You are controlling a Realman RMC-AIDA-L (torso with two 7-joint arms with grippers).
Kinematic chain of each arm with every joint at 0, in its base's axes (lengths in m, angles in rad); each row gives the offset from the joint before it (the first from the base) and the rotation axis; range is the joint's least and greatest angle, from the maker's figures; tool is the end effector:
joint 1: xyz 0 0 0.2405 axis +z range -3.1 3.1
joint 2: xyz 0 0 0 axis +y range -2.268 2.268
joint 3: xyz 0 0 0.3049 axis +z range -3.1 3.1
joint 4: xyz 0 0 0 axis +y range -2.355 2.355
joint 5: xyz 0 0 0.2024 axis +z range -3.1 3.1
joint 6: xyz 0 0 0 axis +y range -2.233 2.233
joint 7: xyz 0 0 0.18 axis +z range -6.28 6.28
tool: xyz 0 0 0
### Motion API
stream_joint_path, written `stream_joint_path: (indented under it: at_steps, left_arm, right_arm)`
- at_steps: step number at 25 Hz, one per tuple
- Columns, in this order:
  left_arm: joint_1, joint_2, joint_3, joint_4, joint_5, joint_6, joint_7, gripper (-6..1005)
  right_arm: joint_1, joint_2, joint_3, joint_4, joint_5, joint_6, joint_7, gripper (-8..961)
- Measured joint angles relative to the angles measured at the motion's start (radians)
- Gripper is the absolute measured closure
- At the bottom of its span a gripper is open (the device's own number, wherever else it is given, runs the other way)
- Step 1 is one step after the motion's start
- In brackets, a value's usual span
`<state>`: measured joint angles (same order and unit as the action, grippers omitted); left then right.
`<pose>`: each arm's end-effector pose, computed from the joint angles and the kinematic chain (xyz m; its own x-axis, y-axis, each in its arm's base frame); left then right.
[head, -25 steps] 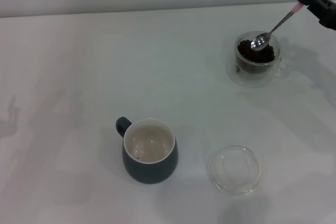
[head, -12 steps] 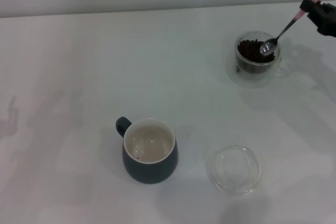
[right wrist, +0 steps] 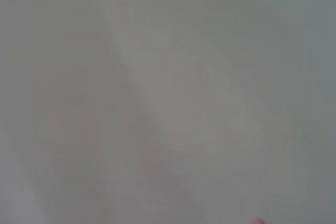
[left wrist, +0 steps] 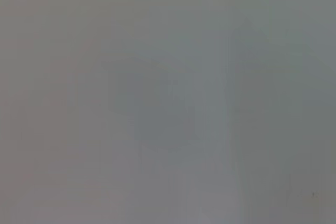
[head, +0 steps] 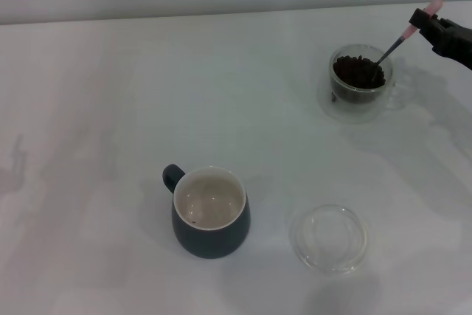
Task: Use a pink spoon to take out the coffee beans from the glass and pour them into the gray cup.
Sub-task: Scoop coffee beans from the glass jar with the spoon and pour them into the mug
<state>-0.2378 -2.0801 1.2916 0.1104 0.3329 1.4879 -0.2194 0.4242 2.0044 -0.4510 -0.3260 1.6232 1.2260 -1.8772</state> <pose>-0.3772 0.2984 -0.0073 0.7446 -0.1923 0.6392 0.6068 -0.2043 -0.7682 0.3805 0.3832 0.0176 0.3690 -0.2749 -0.8878 -0.9011 -0.3398 -0.2693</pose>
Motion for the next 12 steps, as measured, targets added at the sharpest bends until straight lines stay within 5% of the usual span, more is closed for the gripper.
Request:
stream_joint_path:
  at_steps: [12]
  left_arm:
    - [-0.001, 0.0, 0.0, 0.0, 0.0, 0.0, 0.0, 591]
  right_arm:
    - [-0.01, 0.0, 0.011, 0.087, 0.099, -0.021, 0.224, 810]
